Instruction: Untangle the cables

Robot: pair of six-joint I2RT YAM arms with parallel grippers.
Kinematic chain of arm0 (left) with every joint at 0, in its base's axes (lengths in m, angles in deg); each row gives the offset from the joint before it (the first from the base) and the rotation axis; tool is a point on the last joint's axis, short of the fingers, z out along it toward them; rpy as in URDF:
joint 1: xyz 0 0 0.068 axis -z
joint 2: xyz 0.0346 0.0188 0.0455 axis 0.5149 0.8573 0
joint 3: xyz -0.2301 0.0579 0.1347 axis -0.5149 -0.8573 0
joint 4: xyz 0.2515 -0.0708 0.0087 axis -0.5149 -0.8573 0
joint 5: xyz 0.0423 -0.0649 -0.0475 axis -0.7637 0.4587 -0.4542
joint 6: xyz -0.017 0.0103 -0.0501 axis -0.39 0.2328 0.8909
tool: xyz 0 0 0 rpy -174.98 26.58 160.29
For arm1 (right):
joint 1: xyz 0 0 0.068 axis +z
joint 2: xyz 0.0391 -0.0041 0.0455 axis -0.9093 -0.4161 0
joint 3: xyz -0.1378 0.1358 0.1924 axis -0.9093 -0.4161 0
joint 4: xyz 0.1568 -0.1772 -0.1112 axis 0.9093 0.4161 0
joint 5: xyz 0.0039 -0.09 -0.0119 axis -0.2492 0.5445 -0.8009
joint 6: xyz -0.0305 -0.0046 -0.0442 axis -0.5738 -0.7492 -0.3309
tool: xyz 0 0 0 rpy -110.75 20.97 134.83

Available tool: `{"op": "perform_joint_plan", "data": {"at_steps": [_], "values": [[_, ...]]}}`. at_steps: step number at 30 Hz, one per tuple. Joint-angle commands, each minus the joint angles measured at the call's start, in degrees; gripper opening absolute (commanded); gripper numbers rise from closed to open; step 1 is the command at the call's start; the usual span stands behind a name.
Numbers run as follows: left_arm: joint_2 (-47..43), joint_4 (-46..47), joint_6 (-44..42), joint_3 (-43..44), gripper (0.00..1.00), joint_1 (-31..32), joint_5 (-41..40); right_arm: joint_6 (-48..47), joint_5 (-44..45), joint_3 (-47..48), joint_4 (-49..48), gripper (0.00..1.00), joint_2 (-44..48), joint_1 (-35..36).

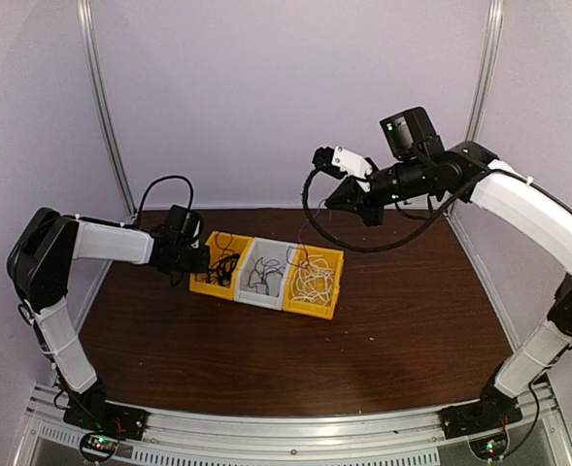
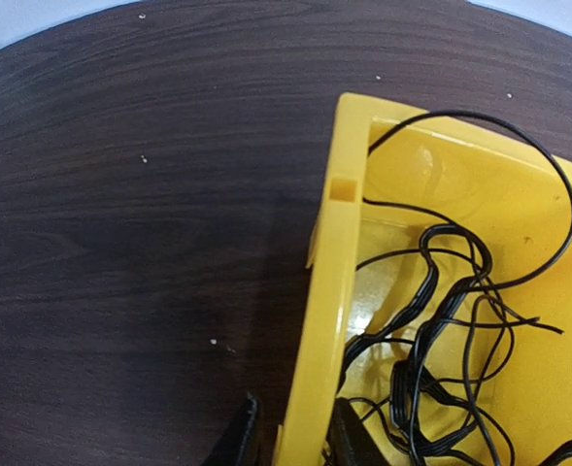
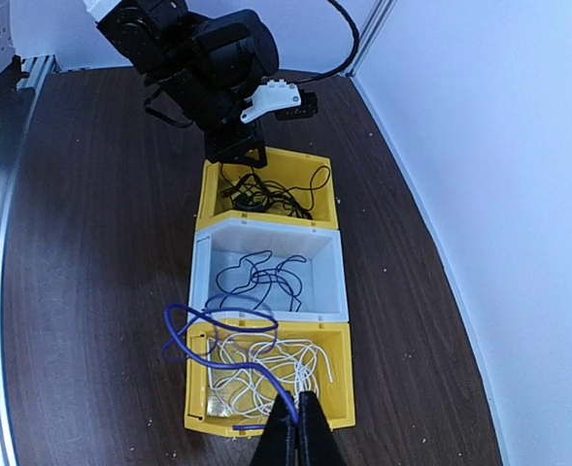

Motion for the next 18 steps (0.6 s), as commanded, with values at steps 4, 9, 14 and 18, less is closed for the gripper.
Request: {"op": "perform_joint_plan", "data": {"at_steps": [4,9,14,18], "values": [[-5.65,4.26,4.09,-6.07,0.17,0.66,3.63,2.25,2.78,6.76,-2.96,0.0,-6.33,2.27],[-10.98,5.69,7.54,-12.29,0.14,3.79,3.12,2.04,3.46,7.25,-2.78,0.0,-10.48,3.73],[-15.03,5.71,10.05,-16.18,0.14,7.32,1.9,2.54,3.44,6.58,-3.83,0.0,-12.89,4.69],[-16.2,5.67,11.36,-17.51,0.14,10.42,0.81,2.86,5.03,7.03,-5.06,0.0,-15.1,5.17]]}}
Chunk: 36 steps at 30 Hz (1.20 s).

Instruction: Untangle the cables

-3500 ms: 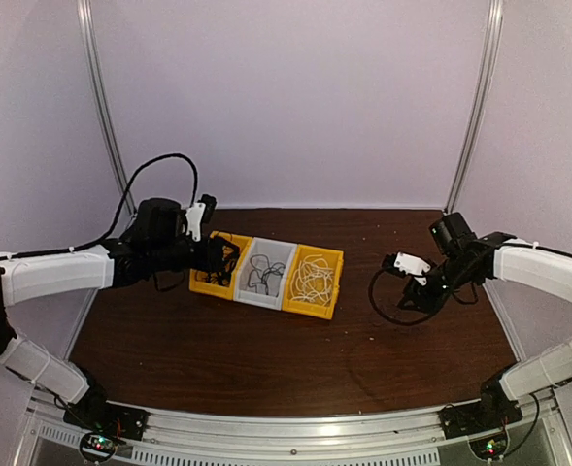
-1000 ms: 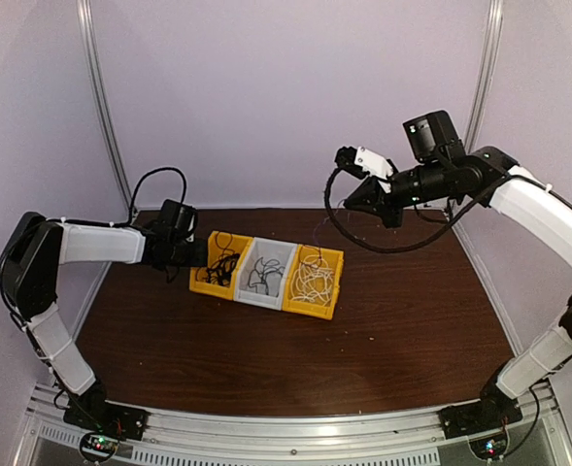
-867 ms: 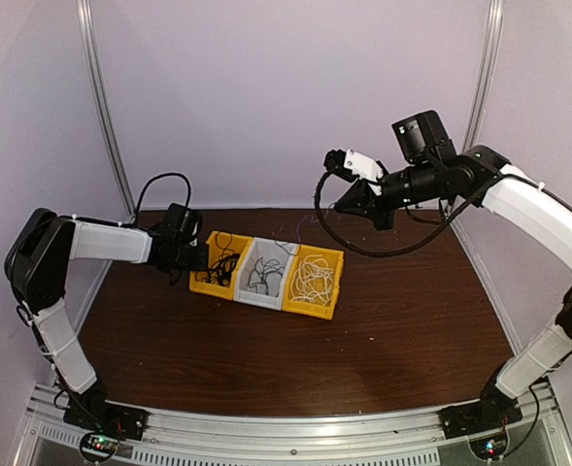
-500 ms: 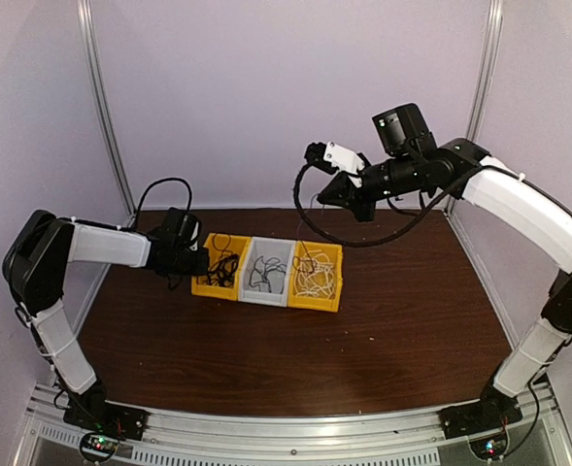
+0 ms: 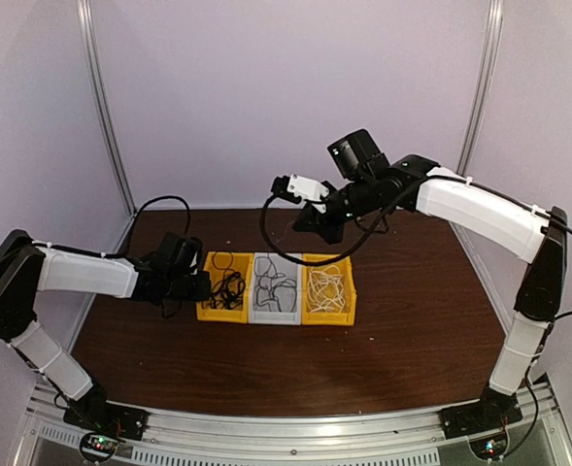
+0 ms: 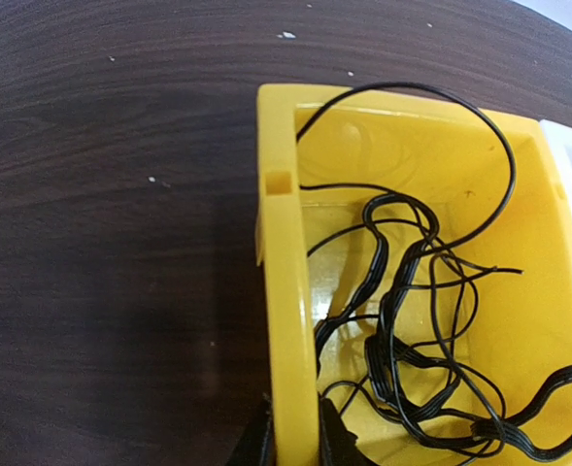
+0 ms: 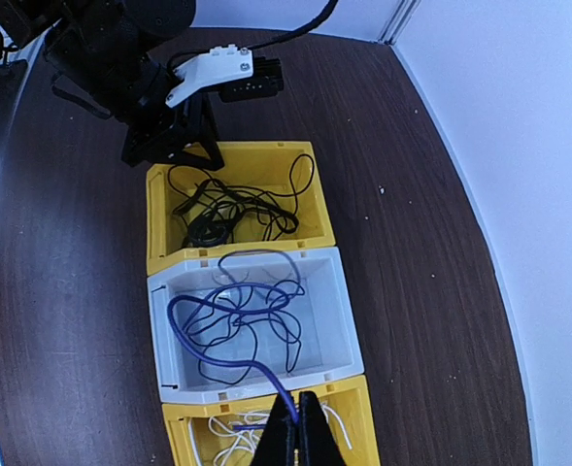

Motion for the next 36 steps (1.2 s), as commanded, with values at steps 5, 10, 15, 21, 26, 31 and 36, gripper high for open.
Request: {"op": "perform_joint_plan", "data": {"at_steps": [5,10,15,21,26,31,36], "values": [[-2.59,2.74,3.53,-1.9,0.17,3.78,-0.93,0.34,6.49,1.36,-2.55,0.0,-5.62,0.8],[-3.76,2.73,2.97,-2.08,0.26,3.88,-1.89,-0.37,8.41,0.79,-1.84,0.0,-9.27,0.8],[-5.43,2.75,2.84,-2.34,0.39,3.88,-1.79,-0.67,7.72,1.36,-1.42,0.0,-13.1,0.8],[-9.4,1.42,2.39,-2.27,0.47,3.88,-3.33,-0.24,5.43,6.22,1.94,0.0,-20.22,0.99],[-13.33,-0.84,1.31,-1.81,0.51,3.88,-5.11,-0.23,5.05,9.21,3.86,0.0,-25.14,1.7],[-14.31,-5.97,-1.72,2.31,0.57,3.72,-7.88,-0.62,5.78,9.7,4.94,0.0,-26.12,2.04],[-13.57,-10.74,-7.87,9.74,0.68,1.35,-6.15,-1.91,5.92,9.33,6.94,0.21,-23.91,2.03]]}}
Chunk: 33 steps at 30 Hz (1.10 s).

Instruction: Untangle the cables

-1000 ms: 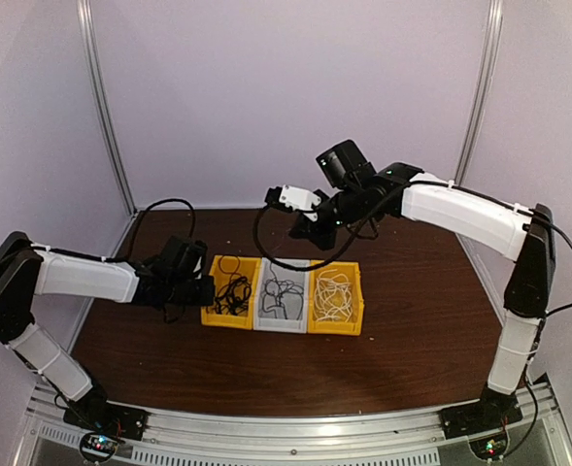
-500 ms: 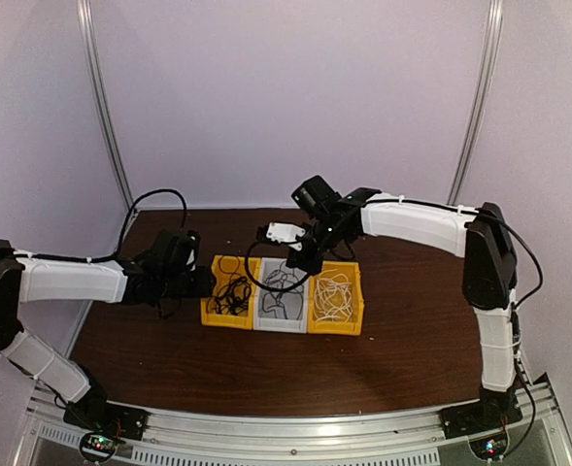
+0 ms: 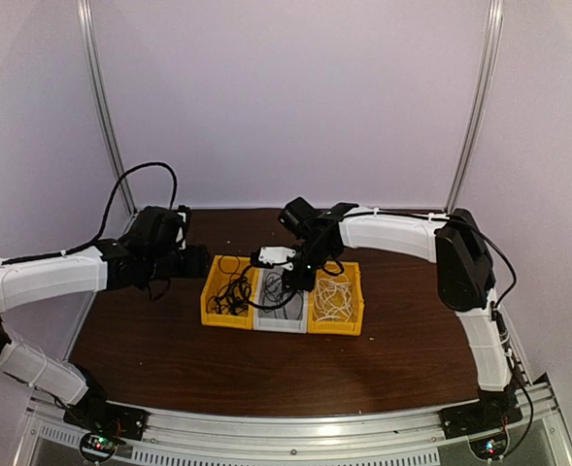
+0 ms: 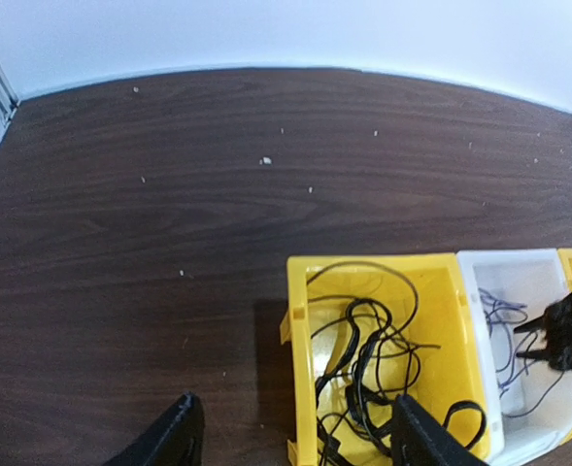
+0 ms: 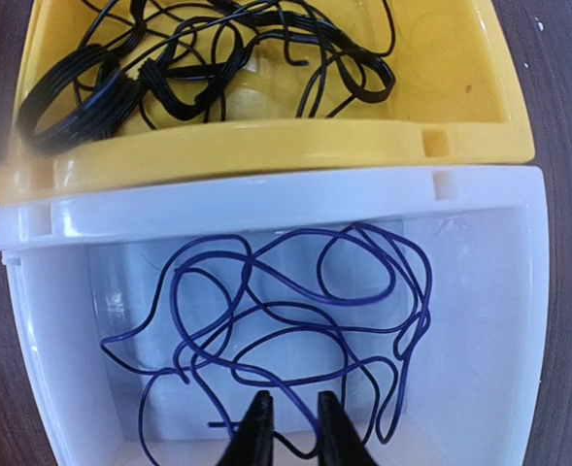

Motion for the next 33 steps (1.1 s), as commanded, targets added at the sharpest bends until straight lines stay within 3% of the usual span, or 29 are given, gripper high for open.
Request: {"op": "perform_joint_plan", "data": {"at_steps": [1,6,11,17,21,24,27,29,30,33], "values": [[0.14,-3.88,-6.69,7.95,0.68,-2.8,0.8,-1.35,0.18,2.16,3.63,0.24,3.07,0.34],[1.36,-8.09,-11.18,15.95,0.69,-5.88,3.66,-3.89,5.51,4.11,9.76,0.37,8.28,0.14],[3.57,-11.13,-15.29,23.56,0.74,-6.98,3.73,-4.34,4.94,0.5,10.84,0.46,16.69,-1.19],[8.04,-10.98,-17.77,28.18,0.79,-10.77,5.06,-3.13,4.23,-5.45,10.95,0.49,24.76,-5.92],[8.69,-9.02,-16.55,27.04,0.79,-12.81,9.22,-0.06,-1.08,-9.49,7.46,0.49,31.3,-14.31],[5.75,-3.39,-17.01,22.23,0.78,-13.04,11.77,4.02,-7.3,-17.42,-2.11,0.52,40.0,-23.84],[4.32,-1.58,-18.78,21.89,0.78,-13.13,11.17,10.07,-9.47,-30.35,-19.45,0.67,49.96,-32.19],[5.31,-4.36,-19.29,25.02,0.83,-13.13,9.57,14.3,-6.38,-37.26,-30.41,0.88,54.84,-34.83],[5.95,-5.84,-19.04,26.84,0.96,-13.17,8.77,16.98,-3.36,-39.68,-34.46,0.96,56.66,-34.97],[7.63,-8.83,-15.2,29.66,0.98,-13.22,4.68,26.07,2.96,-43.5,-40.75,1.0,59.3,-35.07]]}}
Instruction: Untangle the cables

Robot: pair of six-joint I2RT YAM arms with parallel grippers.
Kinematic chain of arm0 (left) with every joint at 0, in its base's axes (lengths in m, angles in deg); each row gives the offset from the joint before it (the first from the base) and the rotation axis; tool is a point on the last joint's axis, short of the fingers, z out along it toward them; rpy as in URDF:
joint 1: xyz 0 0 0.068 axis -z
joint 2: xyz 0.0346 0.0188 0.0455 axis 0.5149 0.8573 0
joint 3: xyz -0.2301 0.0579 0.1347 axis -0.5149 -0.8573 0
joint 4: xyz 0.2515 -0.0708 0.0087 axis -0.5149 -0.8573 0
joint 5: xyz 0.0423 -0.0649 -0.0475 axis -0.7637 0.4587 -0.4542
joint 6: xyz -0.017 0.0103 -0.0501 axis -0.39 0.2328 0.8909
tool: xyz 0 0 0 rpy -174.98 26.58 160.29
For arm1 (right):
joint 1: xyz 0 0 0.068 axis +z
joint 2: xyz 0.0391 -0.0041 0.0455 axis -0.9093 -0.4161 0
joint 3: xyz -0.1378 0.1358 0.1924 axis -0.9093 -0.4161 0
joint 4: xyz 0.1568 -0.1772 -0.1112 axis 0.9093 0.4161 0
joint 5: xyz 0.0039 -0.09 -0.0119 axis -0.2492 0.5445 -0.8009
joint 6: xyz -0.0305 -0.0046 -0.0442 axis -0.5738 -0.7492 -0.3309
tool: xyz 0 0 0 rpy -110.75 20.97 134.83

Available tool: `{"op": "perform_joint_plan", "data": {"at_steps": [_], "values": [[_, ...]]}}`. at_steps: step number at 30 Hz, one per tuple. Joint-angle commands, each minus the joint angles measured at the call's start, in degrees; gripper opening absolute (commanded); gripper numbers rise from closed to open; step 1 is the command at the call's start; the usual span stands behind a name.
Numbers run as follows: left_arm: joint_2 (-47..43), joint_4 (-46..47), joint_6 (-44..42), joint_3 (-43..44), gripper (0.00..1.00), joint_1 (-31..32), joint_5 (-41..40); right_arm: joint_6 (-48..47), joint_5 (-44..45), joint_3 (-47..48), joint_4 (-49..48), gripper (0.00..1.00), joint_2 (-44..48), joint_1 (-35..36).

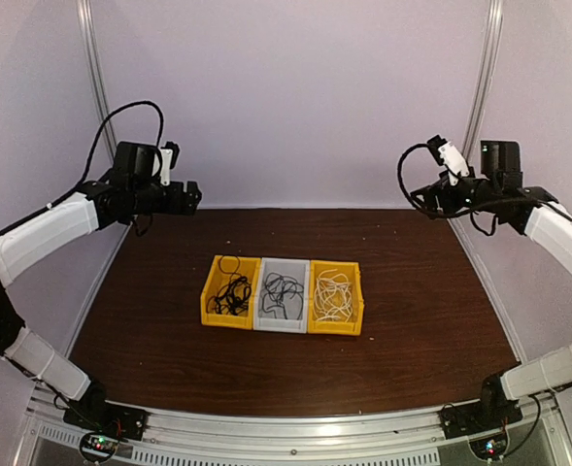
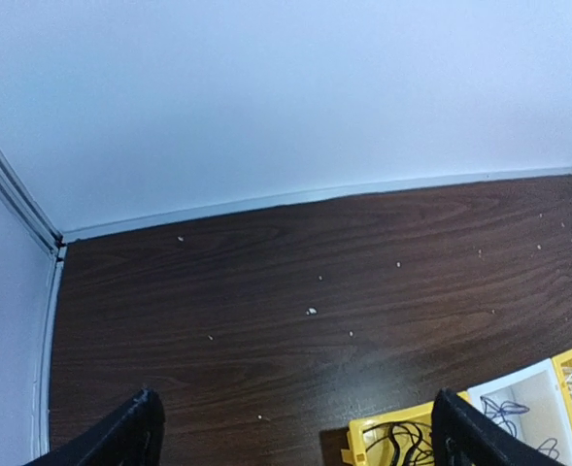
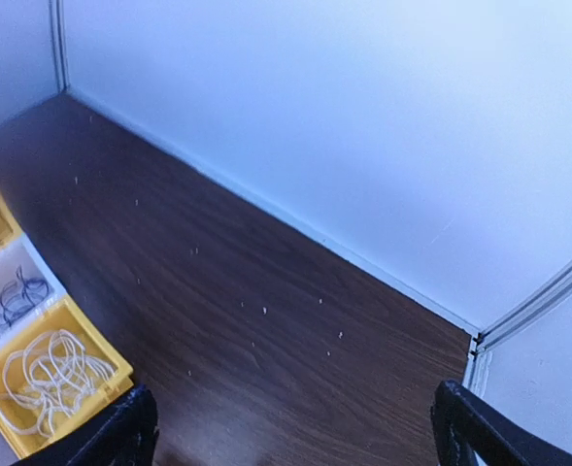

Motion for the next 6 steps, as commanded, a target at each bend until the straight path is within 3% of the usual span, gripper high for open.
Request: {"op": "perform_joint_plan", "data": {"at_steps": [1,6], "values": [[1.0,-1.24,3.49,4.86,0.98,-0.28,-4.88,15.82,8.02,-5.2,-19.81,1.0,3.17,0.77],[-0.43,-0.81,4.22,1.51,0.98,-0.32,-6.77,15.74,11.02,-11.07,-25.16,1.0,3.7,0.75]]}}
